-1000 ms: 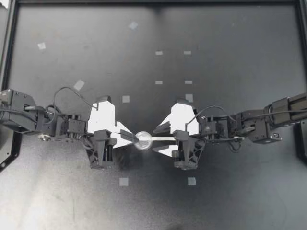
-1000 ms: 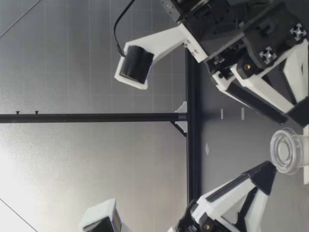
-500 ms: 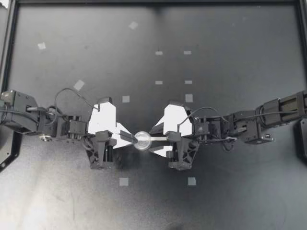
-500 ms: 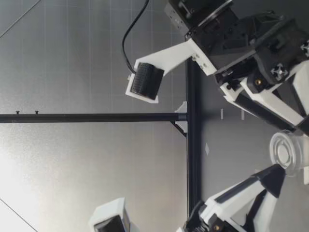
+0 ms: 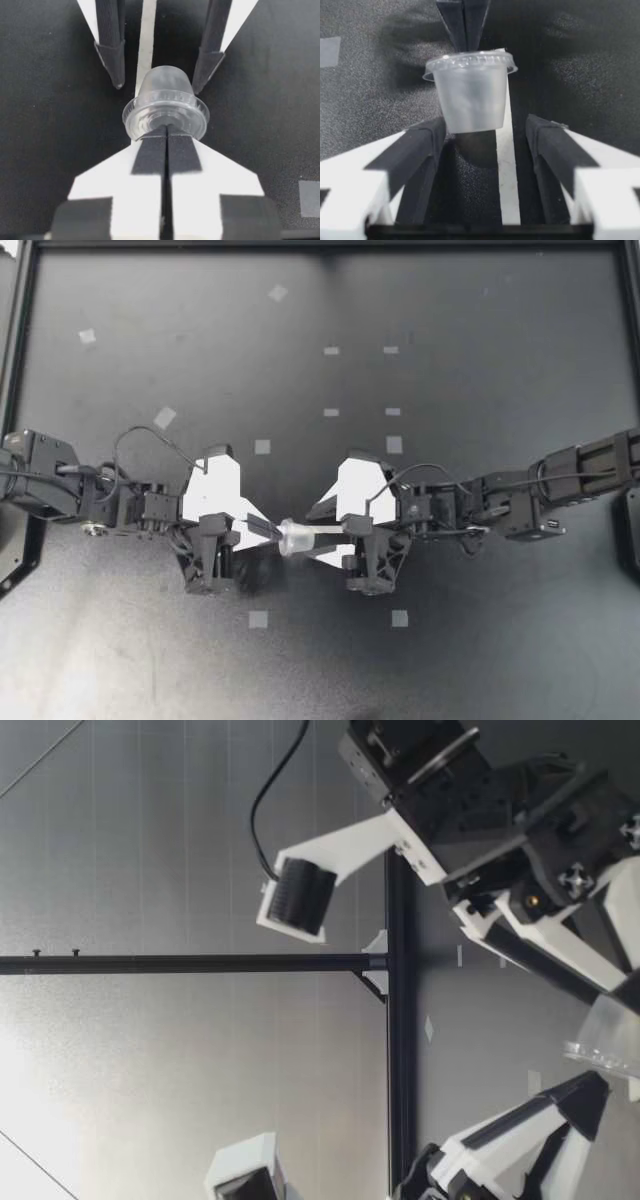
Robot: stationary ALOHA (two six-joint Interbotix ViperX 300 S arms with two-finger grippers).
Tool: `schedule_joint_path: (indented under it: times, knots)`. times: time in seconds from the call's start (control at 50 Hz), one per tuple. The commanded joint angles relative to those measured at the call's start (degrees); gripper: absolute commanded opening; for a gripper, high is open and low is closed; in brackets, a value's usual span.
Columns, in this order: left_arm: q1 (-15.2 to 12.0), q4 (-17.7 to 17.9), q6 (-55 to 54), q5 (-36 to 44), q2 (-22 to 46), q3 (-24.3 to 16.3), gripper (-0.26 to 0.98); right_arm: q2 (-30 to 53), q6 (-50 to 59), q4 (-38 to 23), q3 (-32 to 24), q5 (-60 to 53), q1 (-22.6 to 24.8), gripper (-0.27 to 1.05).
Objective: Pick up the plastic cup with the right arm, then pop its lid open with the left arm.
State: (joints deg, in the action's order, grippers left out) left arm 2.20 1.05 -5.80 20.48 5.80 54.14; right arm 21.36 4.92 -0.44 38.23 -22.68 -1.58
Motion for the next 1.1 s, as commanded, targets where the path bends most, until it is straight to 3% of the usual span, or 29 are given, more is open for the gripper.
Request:
schedule_joint_path:
  times: [0.0, 0.38, 0.74, 0.94, 1.08]
  knots:
    - [0.0, 0.1, -0.1, 0.3, -0.7, -0.6, -0.12, -0.5, 0.0, -0.2, -1.3, 0.1, -0.3, 0.65]
    - [0.1, 0.0, 0.0, 0.3, -0.6, -0.6, -0.12, 0.2, -0.1, -2.5, -3.5, 4.0, 0.3, 0.61]
    - [0.1, 0.1, -0.2, 0.3, -1.2, -0.5, -0.11, -0.9, -0.1, -3.7, -3.4, 5.3, 0.7, 0.28]
    - [0.1, 0.2, -0.9, 0.4, -7.4, 0.6, -0.11, -3.3, 0.1, -3.7, -1.8, 5.0, 0.7, 0.25]
    - [0.0, 1.0, -3.6, 3.5, -13.4, 3.3, -0.11, -10.0, -0.2, -3.7, 3.2, 3.9, 0.7, 0.25]
